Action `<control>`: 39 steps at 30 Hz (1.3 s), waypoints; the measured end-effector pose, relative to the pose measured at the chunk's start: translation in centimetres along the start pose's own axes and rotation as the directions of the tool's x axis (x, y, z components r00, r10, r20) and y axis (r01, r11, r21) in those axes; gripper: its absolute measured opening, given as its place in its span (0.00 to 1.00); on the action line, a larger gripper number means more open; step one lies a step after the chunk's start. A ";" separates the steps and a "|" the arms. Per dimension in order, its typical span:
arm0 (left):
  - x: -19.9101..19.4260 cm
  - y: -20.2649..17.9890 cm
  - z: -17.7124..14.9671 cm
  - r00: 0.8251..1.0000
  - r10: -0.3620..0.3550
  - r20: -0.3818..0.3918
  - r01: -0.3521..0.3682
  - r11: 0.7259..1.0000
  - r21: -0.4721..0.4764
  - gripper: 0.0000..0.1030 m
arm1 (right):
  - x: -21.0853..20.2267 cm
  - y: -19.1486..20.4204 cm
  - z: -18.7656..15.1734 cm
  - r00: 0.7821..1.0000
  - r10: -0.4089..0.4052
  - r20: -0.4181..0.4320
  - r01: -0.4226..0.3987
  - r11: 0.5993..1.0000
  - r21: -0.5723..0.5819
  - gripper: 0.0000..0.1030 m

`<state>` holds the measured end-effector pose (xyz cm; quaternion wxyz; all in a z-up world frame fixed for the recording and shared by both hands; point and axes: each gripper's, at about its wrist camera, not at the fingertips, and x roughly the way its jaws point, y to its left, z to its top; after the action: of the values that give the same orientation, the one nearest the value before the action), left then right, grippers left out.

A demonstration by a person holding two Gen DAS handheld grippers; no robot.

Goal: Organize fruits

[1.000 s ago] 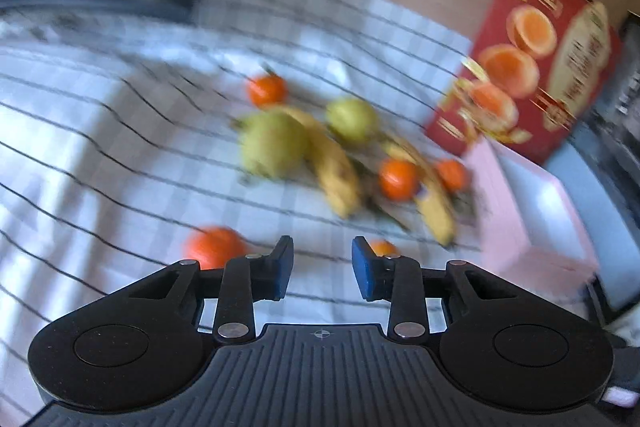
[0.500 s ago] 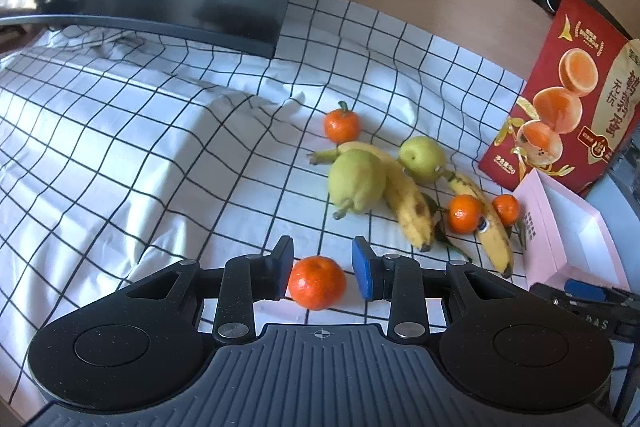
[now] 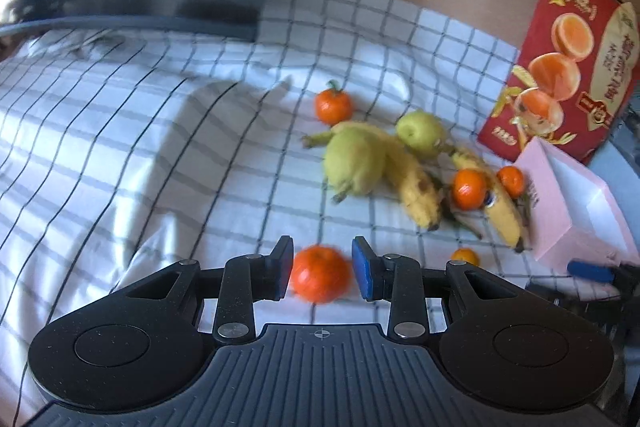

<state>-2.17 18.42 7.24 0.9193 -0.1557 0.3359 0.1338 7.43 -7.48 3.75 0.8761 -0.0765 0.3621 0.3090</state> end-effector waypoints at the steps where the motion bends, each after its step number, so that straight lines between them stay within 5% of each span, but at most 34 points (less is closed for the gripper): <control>1: 0.2 -0.4 0.4 1.000 -0.011 0.003 0.011 1.000 0.015 0.35 | -0.3 0.2 -0.4 1.000 -0.003 -0.002 0.003 1.000 -0.011 0.83; 11: 2.9 -6.1 1.4 0.982 -0.177 -0.058 0.184 0.970 0.156 0.35 | -2.5 0.7 -3.6 0.998 -0.054 -0.006 0.054 0.998 -0.037 0.83; 18: 4.9 -3.9 5.5 0.999 0.007 0.045 -0.012 0.993 0.117 0.36 | -4.0 0.5 -5.0 0.994 -0.109 0.010 0.110 0.993 -0.054 0.83; 23: 7.7 -2.8 8.0 0.998 -0.022 -0.052 0.027 0.994 0.103 0.36 | -4.1 -0.3 -5.7 0.992 -0.125 -0.009 0.125 0.992 -0.022 0.83; 31: 8.5 -3.9 6.7 0.995 0.002 -0.099 0.016 0.983 0.184 0.36 | -4.0 -1.1 -6.3 0.990 -0.139 -0.021 0.139 0.990 0.005 0.83; 39: 6.8 -3.6 4.3 0.998 0.055 0.020 -0.056 0.994 0.089 0.36 | -3.5 -0.9 -6.2 0.991 -0.130 -0.026 0.130 0.991 0.007 0.83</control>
<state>6.59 17.71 6.65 0.9241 -0.1041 0.3378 0.1454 2.44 -12.16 1.55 0.8901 -0.1003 0.3687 0.2486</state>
